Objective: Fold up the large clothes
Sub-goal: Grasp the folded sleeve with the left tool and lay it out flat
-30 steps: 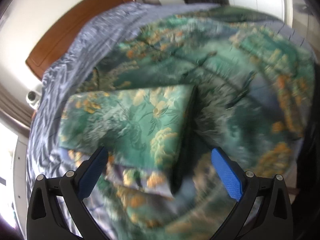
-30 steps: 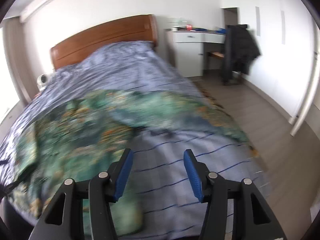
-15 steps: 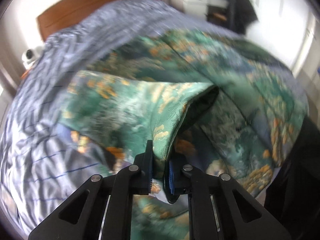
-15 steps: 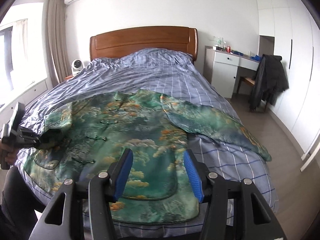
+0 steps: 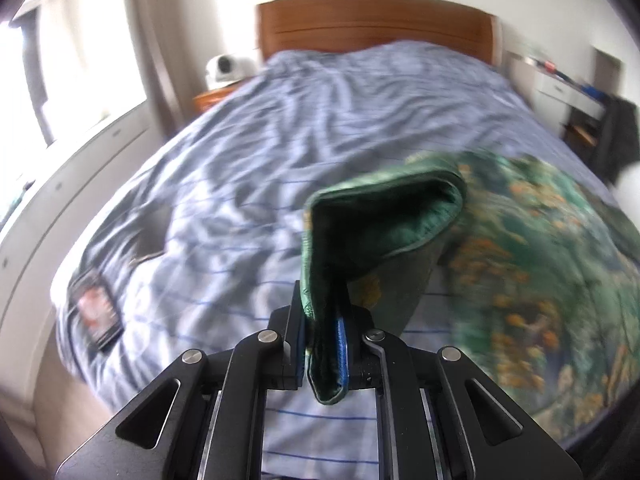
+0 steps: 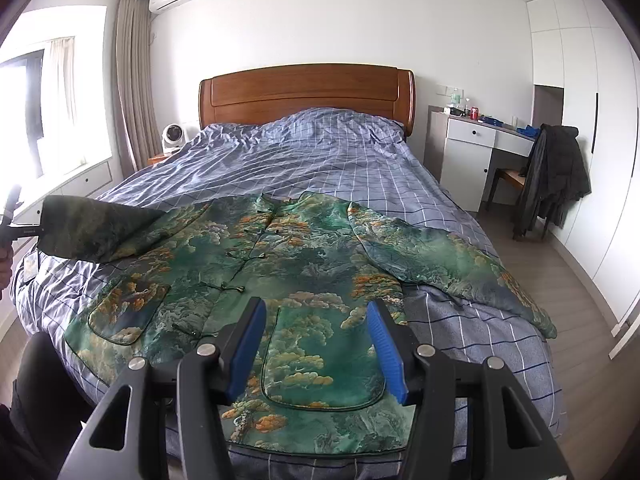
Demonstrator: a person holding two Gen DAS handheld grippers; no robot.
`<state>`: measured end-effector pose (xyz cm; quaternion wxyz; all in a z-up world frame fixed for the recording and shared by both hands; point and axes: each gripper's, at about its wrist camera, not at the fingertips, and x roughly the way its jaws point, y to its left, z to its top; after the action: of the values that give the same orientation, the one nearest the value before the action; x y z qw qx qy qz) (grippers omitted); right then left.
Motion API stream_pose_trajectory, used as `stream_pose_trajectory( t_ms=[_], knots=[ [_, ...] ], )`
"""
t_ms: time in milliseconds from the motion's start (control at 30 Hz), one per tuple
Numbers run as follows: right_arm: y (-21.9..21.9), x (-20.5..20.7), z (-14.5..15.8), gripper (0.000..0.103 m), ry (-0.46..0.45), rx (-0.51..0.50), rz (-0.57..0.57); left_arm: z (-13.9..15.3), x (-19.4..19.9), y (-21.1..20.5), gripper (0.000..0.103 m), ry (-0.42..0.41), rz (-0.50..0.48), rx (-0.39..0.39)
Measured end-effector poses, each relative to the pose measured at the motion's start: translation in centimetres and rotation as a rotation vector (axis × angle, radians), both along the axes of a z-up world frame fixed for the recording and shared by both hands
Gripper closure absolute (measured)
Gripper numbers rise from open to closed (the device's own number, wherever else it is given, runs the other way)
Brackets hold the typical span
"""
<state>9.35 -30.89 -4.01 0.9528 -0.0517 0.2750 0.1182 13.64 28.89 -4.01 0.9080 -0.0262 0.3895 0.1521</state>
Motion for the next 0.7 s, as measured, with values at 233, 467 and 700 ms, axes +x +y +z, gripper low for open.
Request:
stream_pose_trajectory(
  t_ms=[233, 467, 700],
  knots=[
    [-0.1, -0.3, 0.3, 0.049, 0.000, -0.005, -0.008, -2.9, 0.9, 5.2, 0.090, 0.031, 0.143, 0.018],
    [-0.4, -0.3, -0.2, 0.049, 0.013, -0.004, -0.018, -4.4, -0.9, 8.2, 0.048, 0.033, 0.279, 0.080],
    [-1.9, 0.3, -0.8, 0.038, 0.032, 0.019, -0.077, -4.7, -3.2, 5.8, 0.017, 0.001, 0.283, 0.052]
  ],
)
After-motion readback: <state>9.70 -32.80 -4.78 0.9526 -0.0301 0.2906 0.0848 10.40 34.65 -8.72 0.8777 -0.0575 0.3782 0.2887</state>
